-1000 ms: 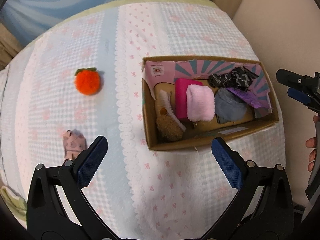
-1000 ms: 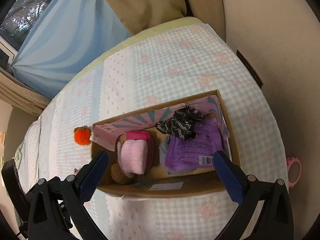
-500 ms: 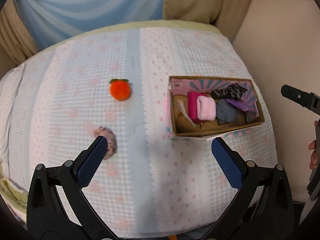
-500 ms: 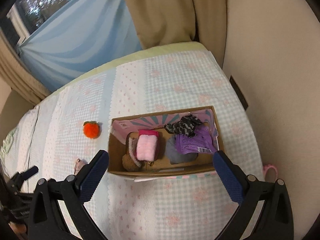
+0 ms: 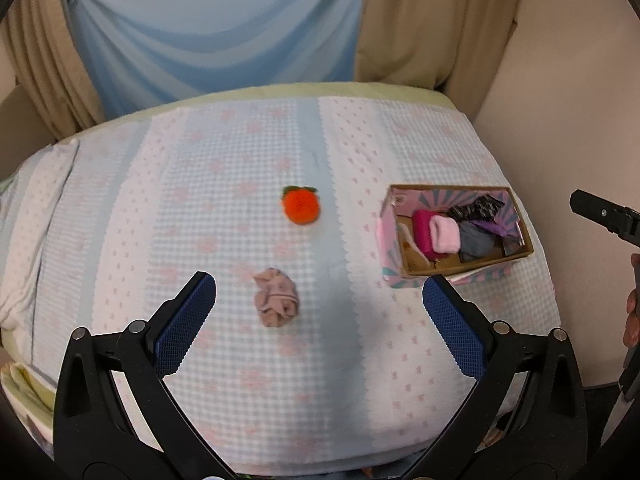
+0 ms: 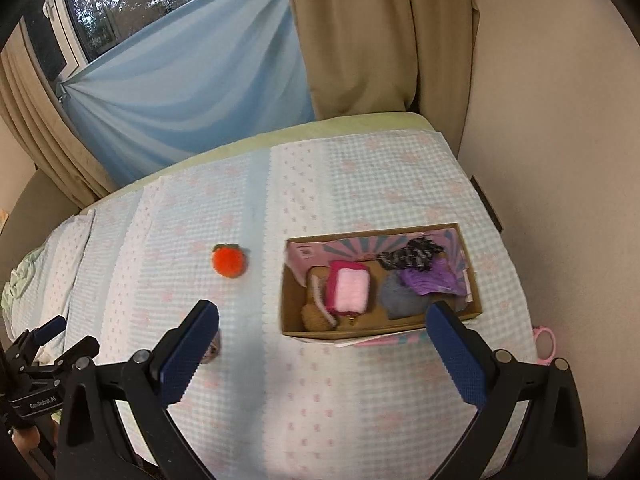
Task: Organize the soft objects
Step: 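Lift both tools from the box and move toward the pompom and beige cloth, then grasp the beige cloth with the left tool while the right tool grasps the orange pompom, then carry the beige cloth and orange pompom into the box and release them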
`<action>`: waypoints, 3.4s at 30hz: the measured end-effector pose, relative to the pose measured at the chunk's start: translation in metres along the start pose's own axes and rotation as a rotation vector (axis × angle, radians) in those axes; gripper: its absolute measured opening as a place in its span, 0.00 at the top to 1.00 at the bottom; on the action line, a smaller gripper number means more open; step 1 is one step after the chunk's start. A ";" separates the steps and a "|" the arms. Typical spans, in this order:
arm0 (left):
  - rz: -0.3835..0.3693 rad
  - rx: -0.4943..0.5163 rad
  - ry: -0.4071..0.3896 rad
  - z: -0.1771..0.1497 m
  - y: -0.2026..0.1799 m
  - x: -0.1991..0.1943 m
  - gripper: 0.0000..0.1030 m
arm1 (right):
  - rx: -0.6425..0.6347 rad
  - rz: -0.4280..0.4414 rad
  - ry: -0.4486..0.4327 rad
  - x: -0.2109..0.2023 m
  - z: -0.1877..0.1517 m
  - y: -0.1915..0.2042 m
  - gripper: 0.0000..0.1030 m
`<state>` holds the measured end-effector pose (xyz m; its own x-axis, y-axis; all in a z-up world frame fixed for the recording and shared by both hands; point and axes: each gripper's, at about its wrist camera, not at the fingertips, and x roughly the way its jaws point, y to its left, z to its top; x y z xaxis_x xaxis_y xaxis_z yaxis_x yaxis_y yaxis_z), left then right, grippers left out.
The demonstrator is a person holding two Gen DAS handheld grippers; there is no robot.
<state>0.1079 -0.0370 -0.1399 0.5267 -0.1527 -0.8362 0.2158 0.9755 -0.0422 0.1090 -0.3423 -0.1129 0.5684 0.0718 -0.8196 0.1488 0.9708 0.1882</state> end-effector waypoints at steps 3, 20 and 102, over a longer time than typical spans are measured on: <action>-0.002 -0.011 -0.013 0.000 0.027 -0.005 0.00 | 0.002 0.013 -0.024 0.000 0.001 0.024 0.00; -0.070 0.030 0.115 -0.022 0.135 0.104 0.00 | -0.074 0.039 0.061 0.133 0.007 0.155 0.00; -0.046 0.048 -0.149 0.024 0.111 0.099 0.76 | -0.081 0.130 -0.031 0.095 0.040 0.177 0.69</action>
<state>0.2041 0.0523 -0.2144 0.6305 -0.2222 -0.7437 0.2800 0.9588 -0.0491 0.2219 -0.1732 -0.1355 0.6031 0.1925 -0.7741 0.0069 0.9691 0.2464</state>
